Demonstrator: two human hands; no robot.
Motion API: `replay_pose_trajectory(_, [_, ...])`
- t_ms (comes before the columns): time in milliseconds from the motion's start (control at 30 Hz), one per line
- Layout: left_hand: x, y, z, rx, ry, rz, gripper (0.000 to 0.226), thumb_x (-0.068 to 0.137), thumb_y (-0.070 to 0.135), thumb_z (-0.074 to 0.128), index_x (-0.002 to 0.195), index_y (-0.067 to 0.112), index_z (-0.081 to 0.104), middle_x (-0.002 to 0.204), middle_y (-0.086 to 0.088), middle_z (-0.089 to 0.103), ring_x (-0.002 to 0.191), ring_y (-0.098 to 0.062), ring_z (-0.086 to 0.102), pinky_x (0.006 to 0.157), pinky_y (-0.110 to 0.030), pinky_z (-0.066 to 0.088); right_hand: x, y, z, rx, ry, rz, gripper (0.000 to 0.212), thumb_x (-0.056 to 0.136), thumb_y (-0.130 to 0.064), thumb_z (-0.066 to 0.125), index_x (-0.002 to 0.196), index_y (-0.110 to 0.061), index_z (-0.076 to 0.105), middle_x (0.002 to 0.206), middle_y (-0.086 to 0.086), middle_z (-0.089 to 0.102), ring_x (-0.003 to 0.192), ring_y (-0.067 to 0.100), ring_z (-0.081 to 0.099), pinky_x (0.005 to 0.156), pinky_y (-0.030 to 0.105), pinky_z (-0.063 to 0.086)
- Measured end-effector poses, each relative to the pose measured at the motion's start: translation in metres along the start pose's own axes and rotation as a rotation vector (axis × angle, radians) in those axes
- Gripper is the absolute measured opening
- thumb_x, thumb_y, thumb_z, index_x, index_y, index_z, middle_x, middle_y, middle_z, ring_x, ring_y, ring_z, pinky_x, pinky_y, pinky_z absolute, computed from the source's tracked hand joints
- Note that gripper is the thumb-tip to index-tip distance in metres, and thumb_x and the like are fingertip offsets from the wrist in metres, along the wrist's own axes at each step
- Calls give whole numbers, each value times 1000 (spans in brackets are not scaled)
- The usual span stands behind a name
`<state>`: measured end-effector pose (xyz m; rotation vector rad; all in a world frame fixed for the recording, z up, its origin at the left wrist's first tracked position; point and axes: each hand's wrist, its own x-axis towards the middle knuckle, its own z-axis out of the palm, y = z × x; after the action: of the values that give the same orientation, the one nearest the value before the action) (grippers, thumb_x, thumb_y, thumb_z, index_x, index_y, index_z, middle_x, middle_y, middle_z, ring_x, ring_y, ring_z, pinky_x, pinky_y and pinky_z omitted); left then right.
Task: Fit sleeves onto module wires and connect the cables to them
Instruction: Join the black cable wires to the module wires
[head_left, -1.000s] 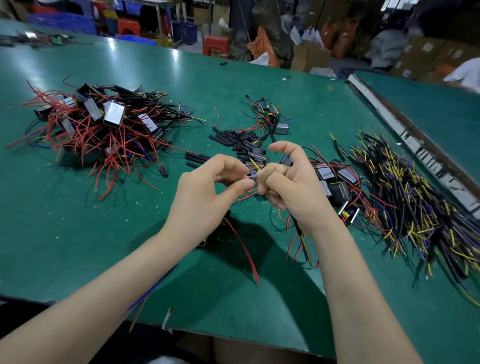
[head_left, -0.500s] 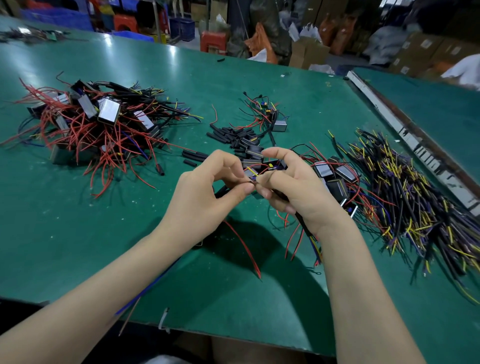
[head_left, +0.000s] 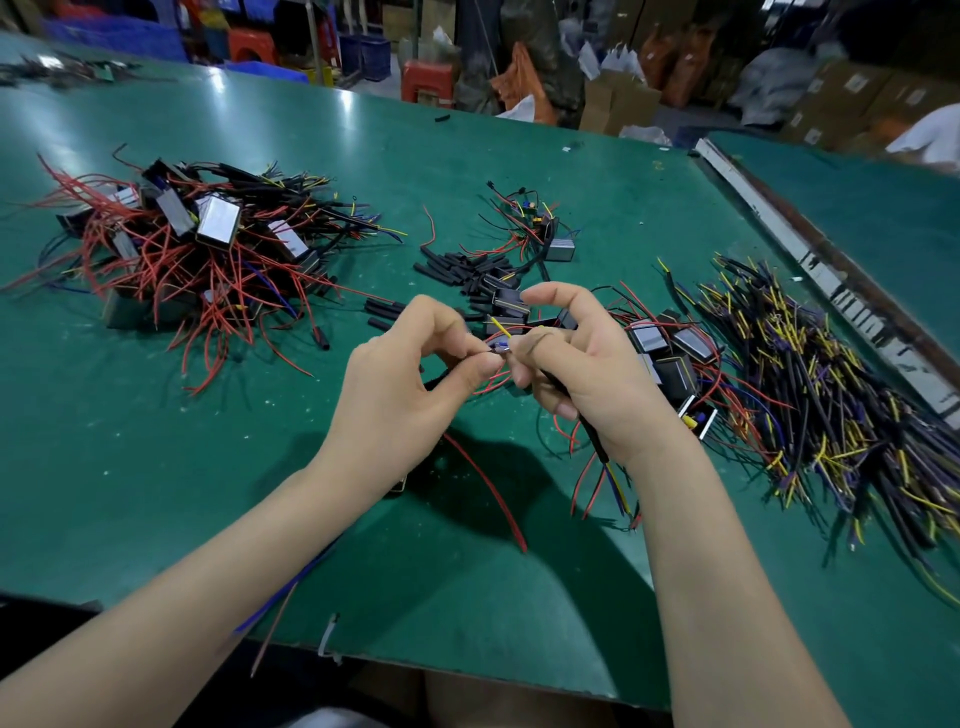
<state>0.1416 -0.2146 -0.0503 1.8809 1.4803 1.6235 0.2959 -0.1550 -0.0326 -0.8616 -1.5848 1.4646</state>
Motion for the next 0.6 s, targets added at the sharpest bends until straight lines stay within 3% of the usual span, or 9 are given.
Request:
replay_pose_trajectory(100, [-2,-5,-4,25,-57,-24,20,81,22,73,90,25,55,81,18,64,78,6,59,71,-5,37,0,0,0,3,8,-14,31,85,1,50,107,-19,45,56,-1,61,32,10,31,36,16,26])
replay_pose_trajectory(200, [-5,-10,-9,106,-94,-31,17,80,23,74,93,23,63,77,19,63,76,4,58,70,-1,35,0,-1,-1,20,13,-18,30,88,5,48,107,-18,45,56,-1,60,33,9,31,35,16,27])
replay_pose_trajectory(333, [-5,-9,-12,192,-87,-2,15,81,30,68,90,19,71,76,25,60,77,-1,56,69,0,33,-1,-2,-1,14,-22,3,35,77,-11,55,109,-20,45,57,0,61,33,9,32,35,16,27])
replay_pose_trajectory(467, [-4,-6,-11,194,-98,33,23,87,34,58,89,17,73,80,17,65,77,-4,58,70,-10,39,-1,-2,-1,15,-22,1,36,76,-13,56,110,-20,45,56,0,62,34,9,34,34,15,27])
replay_pose_trajectory(600, [-2,-4,-10,213,-84,46,19,84,29,63,90,15,74,79,22,59,78,-3,55,74,-13,39,-1,-2,-1,7,-31,-8,36,76,-12,56,109,-21,45,57,0,62,36,11,35,35,15,27])
